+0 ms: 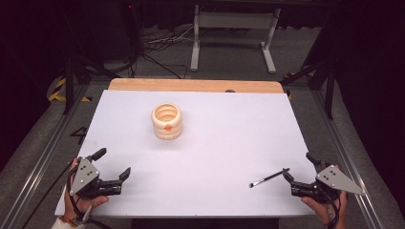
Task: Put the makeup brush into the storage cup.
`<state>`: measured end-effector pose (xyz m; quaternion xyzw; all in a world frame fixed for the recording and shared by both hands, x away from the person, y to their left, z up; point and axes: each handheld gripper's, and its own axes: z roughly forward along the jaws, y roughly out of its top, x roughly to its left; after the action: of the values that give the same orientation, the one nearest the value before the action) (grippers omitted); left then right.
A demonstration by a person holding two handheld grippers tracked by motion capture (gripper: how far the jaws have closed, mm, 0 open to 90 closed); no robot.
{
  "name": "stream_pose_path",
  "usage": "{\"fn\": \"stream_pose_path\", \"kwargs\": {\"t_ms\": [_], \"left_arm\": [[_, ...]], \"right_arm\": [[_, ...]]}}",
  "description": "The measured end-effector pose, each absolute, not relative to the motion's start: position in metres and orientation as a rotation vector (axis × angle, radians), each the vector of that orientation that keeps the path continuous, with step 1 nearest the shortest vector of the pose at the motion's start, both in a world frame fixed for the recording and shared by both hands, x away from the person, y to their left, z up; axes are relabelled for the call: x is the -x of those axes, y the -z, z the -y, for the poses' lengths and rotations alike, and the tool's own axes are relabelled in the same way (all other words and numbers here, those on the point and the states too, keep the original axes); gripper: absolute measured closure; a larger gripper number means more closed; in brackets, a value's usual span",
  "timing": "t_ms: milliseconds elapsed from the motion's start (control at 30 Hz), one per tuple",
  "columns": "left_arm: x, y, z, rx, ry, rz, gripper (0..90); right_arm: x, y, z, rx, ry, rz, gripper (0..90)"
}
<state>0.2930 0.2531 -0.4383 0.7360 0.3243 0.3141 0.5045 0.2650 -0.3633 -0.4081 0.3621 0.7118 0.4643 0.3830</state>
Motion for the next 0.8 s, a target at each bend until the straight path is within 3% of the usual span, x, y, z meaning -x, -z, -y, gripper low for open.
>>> {"fn": "stream_pose_path", "kwargs": {"t_ms": [800], "left_arm": [[-0.295,0.444,-0.248,-1.861,-0.714,-0.773,4.1]], "right_arm": [[-0.272,0.393,0.363,-0.824,-1.113,-2.056,14.7]]}}
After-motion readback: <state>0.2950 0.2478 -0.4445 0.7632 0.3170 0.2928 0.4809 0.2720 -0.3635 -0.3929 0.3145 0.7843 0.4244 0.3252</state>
